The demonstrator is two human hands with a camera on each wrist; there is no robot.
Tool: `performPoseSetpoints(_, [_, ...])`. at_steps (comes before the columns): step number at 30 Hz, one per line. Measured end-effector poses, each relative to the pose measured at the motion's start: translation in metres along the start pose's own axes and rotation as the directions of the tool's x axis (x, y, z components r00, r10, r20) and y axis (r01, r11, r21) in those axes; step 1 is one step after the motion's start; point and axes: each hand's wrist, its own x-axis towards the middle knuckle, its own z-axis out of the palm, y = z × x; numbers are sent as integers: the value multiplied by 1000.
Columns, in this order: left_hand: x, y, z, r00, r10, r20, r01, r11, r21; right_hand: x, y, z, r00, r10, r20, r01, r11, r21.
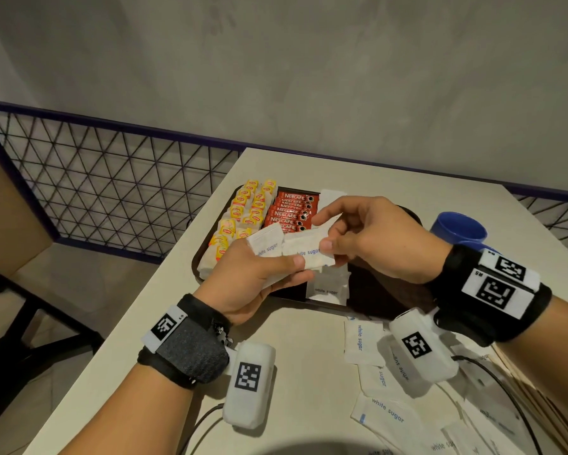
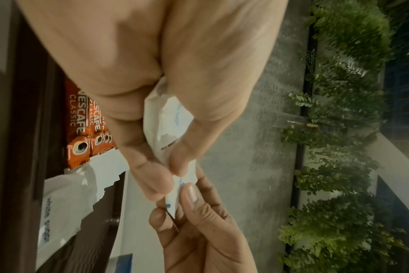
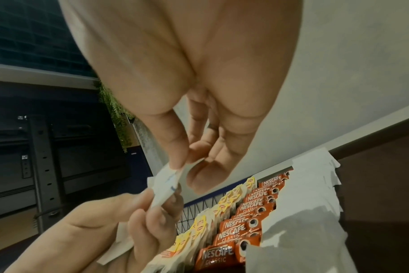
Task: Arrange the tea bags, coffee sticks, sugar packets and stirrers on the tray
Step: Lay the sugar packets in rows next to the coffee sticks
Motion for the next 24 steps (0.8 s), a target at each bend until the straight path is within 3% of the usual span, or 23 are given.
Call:
performPoseSetpoints(5, [0,-1,1,996,32,-79,-26,997,72,-4,5,2,998,22,55,-24,999,32])
performPoseSetpoints(12, [5,5,-4,947,56,-315,-58,998,4,2,36,-9,983,176,51,-160,960,-229])
performPoseSetpoints(17, [4,5,-2,953,37,-301,-38,999,3,9,56,0,966,254,52,-207,876,-435])
performPoseSetpoints(24, [3,6,-2,951,36,-306,-39,999,-4,18,53,8,974,222,36,-160,797,-583])
